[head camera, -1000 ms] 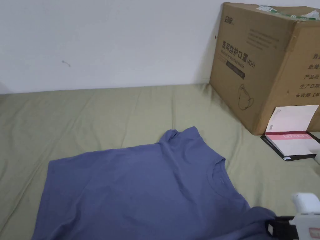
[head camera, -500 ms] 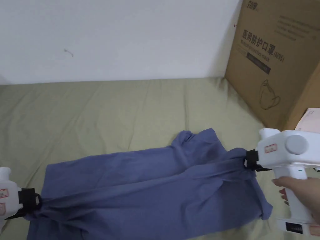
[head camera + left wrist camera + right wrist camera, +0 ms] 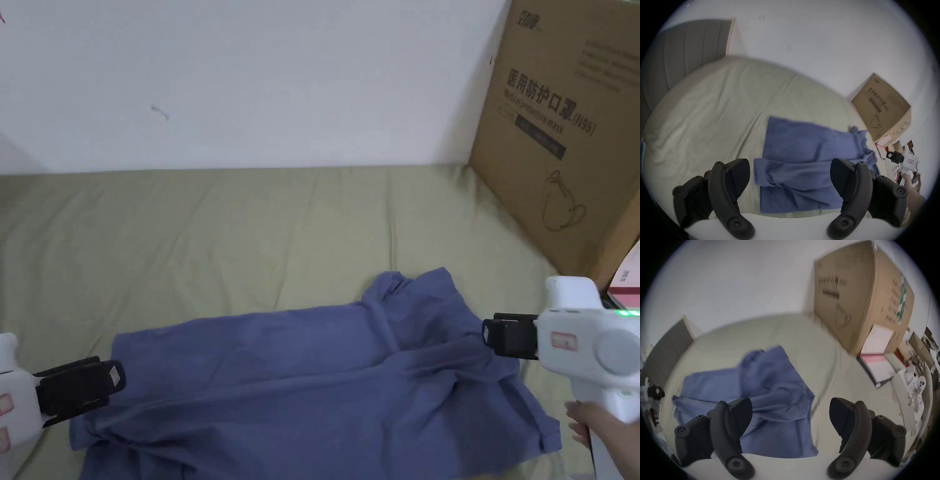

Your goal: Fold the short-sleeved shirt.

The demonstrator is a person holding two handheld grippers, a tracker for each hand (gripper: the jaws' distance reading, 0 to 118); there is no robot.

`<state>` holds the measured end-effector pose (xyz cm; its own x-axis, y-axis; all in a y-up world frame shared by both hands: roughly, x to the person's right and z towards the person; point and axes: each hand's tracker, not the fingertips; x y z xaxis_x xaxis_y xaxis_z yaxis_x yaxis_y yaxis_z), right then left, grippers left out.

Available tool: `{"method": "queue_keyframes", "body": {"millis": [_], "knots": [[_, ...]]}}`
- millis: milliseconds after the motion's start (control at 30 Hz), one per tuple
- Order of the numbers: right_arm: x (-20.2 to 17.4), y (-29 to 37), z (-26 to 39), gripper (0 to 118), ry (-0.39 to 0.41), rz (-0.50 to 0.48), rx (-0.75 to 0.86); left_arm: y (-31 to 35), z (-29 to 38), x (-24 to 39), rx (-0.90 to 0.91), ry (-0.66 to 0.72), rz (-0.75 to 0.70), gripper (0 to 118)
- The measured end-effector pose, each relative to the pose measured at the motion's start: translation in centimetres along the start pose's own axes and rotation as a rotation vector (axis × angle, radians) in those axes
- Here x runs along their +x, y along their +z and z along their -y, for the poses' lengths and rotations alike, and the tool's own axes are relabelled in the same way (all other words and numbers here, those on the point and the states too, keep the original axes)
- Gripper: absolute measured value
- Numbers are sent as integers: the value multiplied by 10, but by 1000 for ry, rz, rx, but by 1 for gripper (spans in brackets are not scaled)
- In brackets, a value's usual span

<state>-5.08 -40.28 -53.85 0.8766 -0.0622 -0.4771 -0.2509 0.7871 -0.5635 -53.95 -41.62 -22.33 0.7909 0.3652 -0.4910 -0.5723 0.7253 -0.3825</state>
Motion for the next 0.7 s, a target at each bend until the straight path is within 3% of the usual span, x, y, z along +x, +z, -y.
{"method": "queue_keyframes", "body": {"millis": [100,133,167,200,233,267,300,333,400,433,600,700], "knots": [[-12,62,22,96,12,-76,235,59,17,28,200,-68,-2,105],[-19,83,32,90,14,-90,287,79,27,38,268,-93,-13,102],[-27,105,43,74,1,-127,321,100,38,44,341,-117,-5,95],[-33,120,51,44,-10,-158,352,113,45,50,378,-138,2,80],[-38,137,60,1,-28,-180,385,128,55,57,402,-171,14,45],[-44,148,68,0,-44,-158,399,138,61,63,407,-192,10,9],[-47,157,74,0,-63,-122,406,142,66,66,400,-213,-9,0],[-50,167,81,0,-112,-140,417,147,74,72,390,-240,-59,0],[-46,172,87,0,-183,-272,388,156,85,70,379,-227,-56,0],[-47,175,90,0,-187,-258,379,152,84,61,327,-199,-11,0],[-46,176,90,0,-152,-244,358,112,56,31,32,-93,-105,0],[-42,169,90,0,-212,-267,323,54,37,-2,-212,32,-111,0]]}}
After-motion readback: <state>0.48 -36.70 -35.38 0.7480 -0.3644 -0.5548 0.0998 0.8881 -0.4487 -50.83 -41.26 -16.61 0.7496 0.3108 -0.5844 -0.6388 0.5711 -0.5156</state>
